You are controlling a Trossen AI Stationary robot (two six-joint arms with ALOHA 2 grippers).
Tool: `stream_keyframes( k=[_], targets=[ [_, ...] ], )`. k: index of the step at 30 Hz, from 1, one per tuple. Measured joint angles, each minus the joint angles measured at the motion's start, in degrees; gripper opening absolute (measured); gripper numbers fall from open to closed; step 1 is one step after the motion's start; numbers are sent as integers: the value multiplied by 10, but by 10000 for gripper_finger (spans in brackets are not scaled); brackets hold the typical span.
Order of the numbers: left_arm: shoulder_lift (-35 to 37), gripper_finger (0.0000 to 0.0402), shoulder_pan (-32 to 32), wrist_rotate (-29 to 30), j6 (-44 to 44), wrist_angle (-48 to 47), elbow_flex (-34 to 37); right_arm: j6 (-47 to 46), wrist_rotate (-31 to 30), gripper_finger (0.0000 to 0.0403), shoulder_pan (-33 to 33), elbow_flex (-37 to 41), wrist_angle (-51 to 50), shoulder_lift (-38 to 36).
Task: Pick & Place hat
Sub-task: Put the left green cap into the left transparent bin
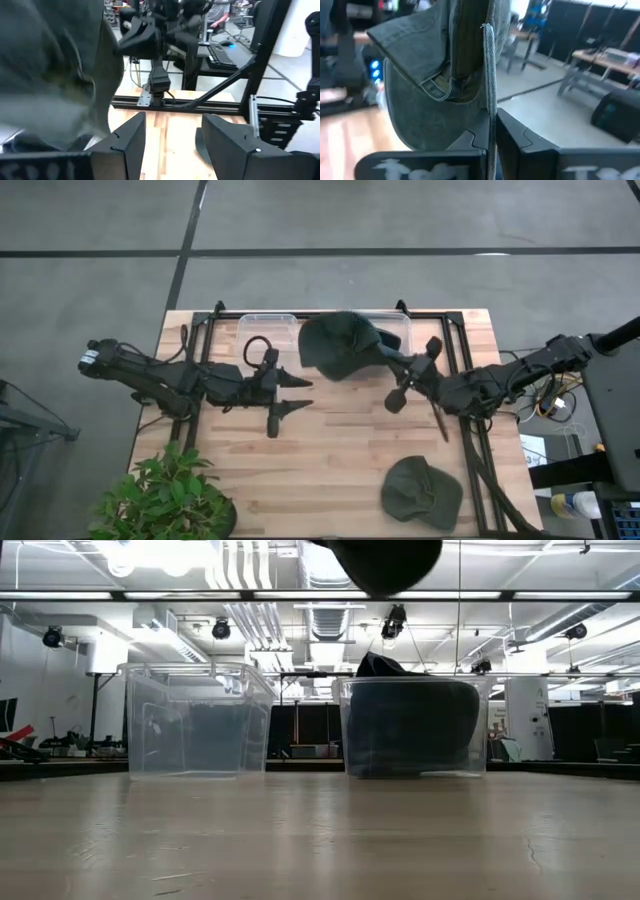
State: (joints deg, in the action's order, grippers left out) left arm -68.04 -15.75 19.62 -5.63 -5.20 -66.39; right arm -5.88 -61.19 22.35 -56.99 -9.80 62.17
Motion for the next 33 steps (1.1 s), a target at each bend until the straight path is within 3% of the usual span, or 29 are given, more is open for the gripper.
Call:
stream_keyframes(
  k=[10,16,20,26,33],
  targets=[
    [-8,186,0,45,31,-13,1,189,-2,11,0,0,200,-3],
    [-8,186,5,63,50,-1,1,182,52,11,0,0,219,5],
    [-8,186,12,100,72,20,1,201,54,11,0,0,258,21],
    [-8,186,14,100,73,37,1,240,60,11,0,0,326,51],
    [-8,172,17,124,76,23,1,241,60,11,0,0,332,72]
  ],
)
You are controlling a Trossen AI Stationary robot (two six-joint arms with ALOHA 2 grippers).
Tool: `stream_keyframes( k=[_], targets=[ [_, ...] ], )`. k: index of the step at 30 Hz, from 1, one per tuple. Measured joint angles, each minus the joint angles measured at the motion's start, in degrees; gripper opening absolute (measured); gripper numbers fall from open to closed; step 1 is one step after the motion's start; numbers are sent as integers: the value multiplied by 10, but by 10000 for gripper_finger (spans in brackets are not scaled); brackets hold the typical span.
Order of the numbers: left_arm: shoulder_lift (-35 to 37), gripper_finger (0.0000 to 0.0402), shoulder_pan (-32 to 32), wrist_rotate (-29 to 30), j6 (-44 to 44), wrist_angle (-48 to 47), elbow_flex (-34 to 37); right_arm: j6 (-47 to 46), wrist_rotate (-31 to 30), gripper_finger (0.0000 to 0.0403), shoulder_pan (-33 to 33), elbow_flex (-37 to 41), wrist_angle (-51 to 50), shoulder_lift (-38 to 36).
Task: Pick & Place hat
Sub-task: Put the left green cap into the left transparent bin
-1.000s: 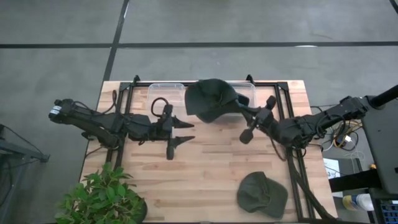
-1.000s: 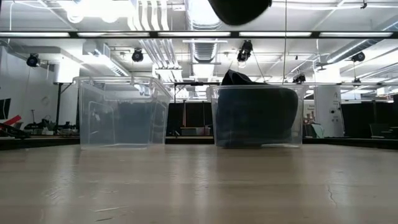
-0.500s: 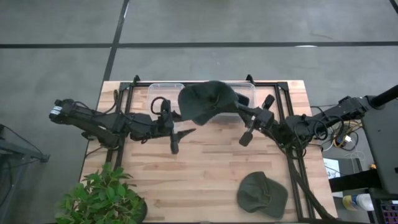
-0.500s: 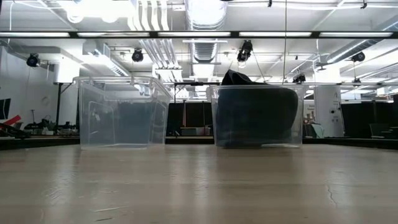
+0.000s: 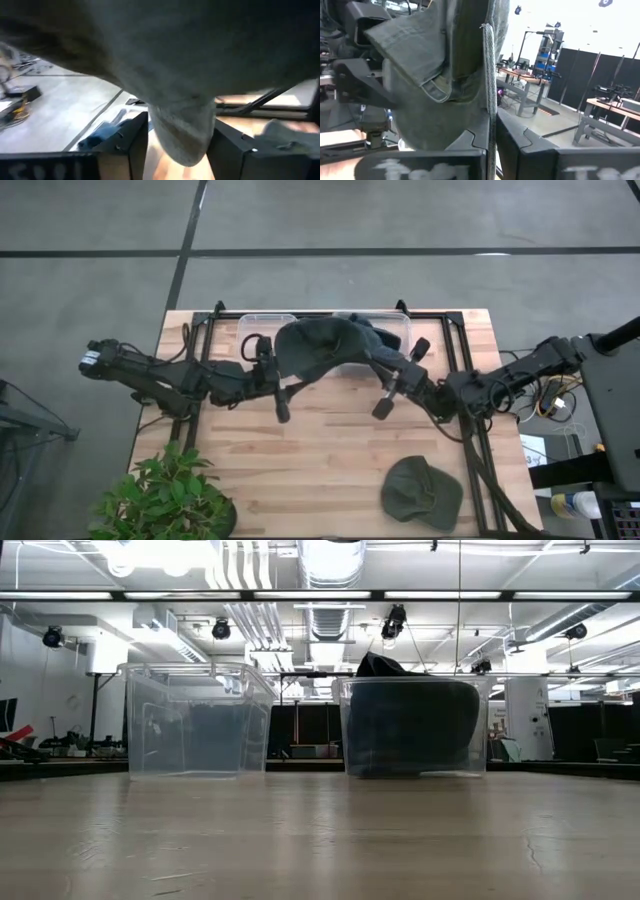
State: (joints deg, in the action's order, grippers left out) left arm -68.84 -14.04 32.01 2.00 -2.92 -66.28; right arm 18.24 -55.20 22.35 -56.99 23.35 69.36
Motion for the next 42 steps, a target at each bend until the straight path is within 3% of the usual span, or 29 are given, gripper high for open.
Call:
stream_keyframes(
  k=[9,16,20,24,29,38,42],
  targets=[
    [5,16,10,35,-5,-37,0,1,0,13,-2,0,3,6],
    [9,7,11,53,-9,-93,-35,16,9,50,-2,0,-6,7],
    [14,7,12,54,-28,-164,-73,10,8,104,-2,0,-36,7],
    [21,7,18,116,-69,-272,-128,-12,-7,167,-3,0,-83,7],
    [28,7,36,127,-128,-396,-188,-27,-14,226,-2,0,-137,7],
    [28,7,114,93,-306,-609,-247,-136,-15,260,0,0,-243,7],
    [29,7,166,2,-365,-651,-246,-174,-15,256,0,0,-280,7]
  ],
)
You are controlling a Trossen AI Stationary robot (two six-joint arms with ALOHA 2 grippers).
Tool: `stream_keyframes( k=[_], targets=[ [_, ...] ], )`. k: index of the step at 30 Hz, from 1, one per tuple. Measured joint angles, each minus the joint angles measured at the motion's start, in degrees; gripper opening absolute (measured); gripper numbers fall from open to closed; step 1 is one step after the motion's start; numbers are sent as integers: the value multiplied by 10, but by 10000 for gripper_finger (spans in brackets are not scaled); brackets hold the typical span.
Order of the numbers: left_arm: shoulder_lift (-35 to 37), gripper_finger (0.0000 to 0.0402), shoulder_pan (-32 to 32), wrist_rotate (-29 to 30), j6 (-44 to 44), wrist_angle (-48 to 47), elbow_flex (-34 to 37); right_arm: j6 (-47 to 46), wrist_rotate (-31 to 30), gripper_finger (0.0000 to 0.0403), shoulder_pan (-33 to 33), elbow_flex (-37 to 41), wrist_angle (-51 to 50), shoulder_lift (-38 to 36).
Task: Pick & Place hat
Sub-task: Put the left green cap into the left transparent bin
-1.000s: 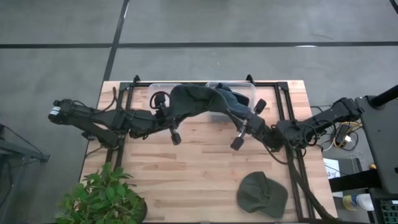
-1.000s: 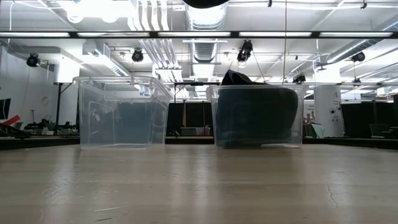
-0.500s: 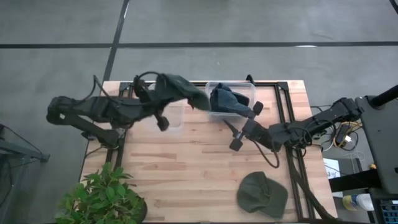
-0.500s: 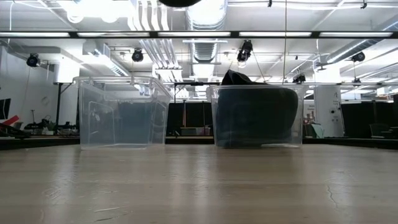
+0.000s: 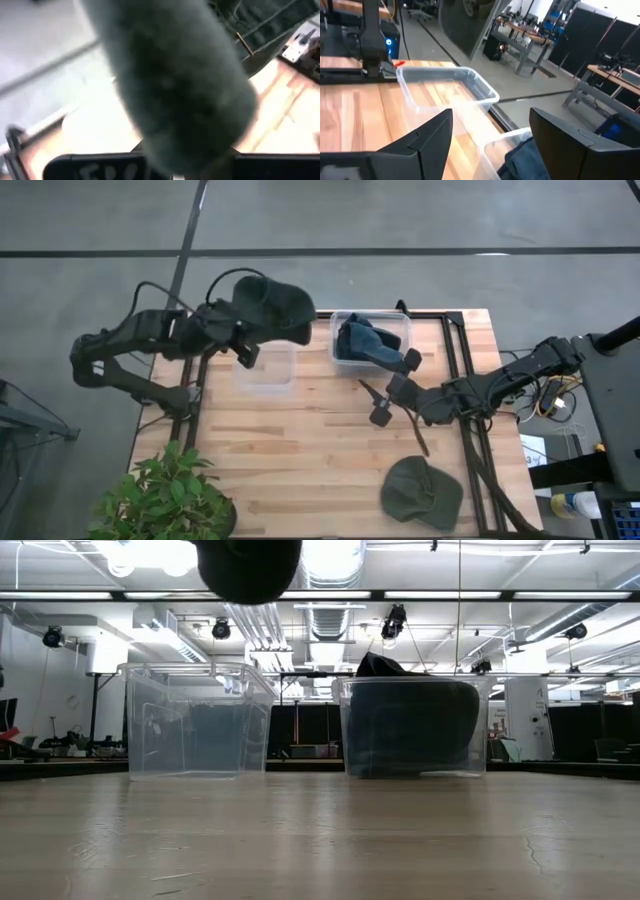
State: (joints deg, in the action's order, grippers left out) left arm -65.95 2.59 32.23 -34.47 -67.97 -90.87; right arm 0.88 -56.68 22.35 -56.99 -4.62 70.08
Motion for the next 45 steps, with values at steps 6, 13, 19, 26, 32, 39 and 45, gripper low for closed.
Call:
stream_keyframes(
  k=[6,13,19,26,32,39,45],
  targets=[
    [-5,7,87,-44,-42,-61,2,-55,2,247,1,0,-64,0],
    [-17,9,197,-149,-59,-74,6,-94,2,239,3,1,-106,0],
    [-37,10,238,-208,-63,-102,57,-102,3,237,7,3,-120,0],
    [-54,10,248,-239,-77,-116,118,-104,22,237,11,13,-119,0],
    [-67,11,248,-301,-91,-115,153,-110,23,237,10,22,-119,0],
    [-84,11,248,-317,-81,-100,175,-109,22,237,10,24,-119,0],
    [-86,12,248,-343,-72,-60,193,-108,22,237,10,27,-119,0]
  ],
)
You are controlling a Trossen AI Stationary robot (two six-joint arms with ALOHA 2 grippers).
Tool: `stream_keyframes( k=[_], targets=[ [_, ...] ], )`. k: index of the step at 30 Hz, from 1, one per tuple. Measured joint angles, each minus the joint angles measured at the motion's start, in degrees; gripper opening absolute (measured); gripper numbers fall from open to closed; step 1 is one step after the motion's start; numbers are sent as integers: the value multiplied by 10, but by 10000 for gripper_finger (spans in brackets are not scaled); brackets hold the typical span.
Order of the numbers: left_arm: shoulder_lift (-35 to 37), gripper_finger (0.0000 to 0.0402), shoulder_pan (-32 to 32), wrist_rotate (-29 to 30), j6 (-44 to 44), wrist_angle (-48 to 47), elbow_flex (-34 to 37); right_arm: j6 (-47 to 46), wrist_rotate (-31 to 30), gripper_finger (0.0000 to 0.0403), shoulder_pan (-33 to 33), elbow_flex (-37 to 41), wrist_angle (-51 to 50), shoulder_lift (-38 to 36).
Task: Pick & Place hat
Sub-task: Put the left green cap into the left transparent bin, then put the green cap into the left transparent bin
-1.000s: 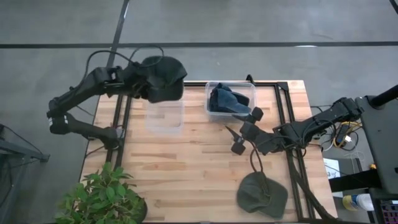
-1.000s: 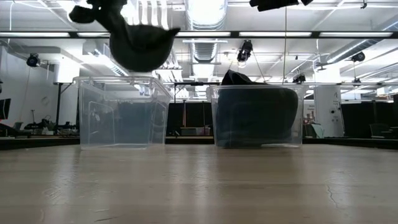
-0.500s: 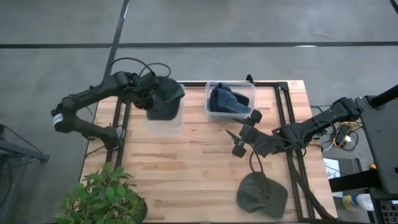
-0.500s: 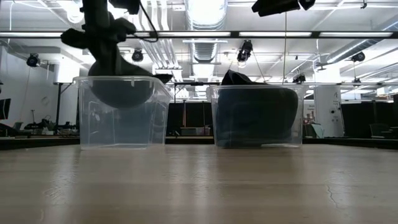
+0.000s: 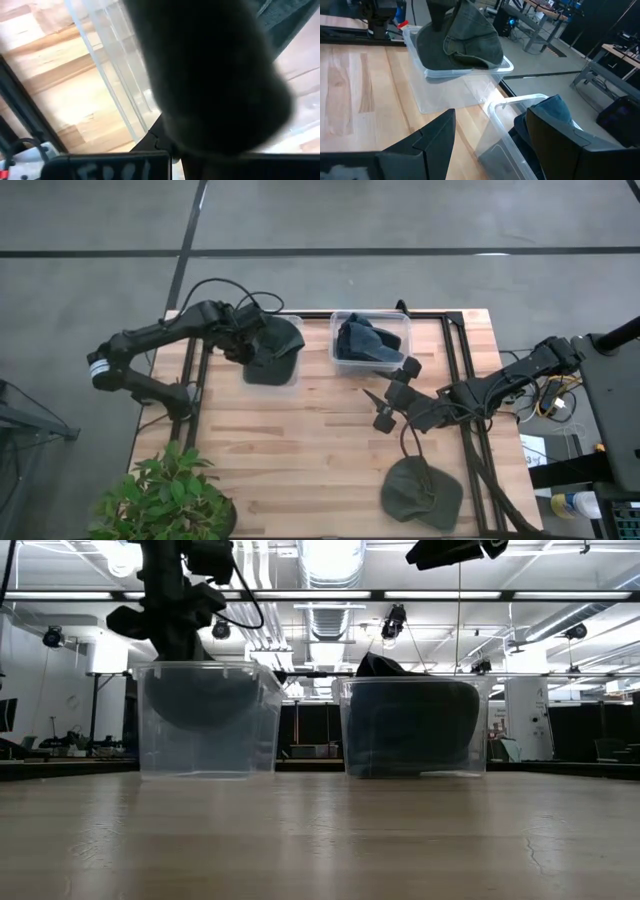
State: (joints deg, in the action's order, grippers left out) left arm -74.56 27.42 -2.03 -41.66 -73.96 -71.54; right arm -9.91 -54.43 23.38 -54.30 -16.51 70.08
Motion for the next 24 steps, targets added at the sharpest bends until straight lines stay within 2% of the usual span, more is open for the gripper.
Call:
stream_keyframes(
  k=[6,9,14,17,20,24],
  targets=[
    [0,16,0,2,-13,15,8,0,0,237,0,0,0,0],
    [0,40,-1,-2,-13,15,8,0,0,237,0,1,0,0],
    [0,109,-7,-47,-27,15,8,0,0,237,0,5,0,0],
    [0,145,-7,-93,-39,16,7,0,0,237,0,8,0,0],
    [0,164,-7,-113,-26,16,4,0,-1,237,0,9,0,0],
    [1,167,-7,-145,3,15,-7,14,-1,237,0,7,0,0]
  ],
)
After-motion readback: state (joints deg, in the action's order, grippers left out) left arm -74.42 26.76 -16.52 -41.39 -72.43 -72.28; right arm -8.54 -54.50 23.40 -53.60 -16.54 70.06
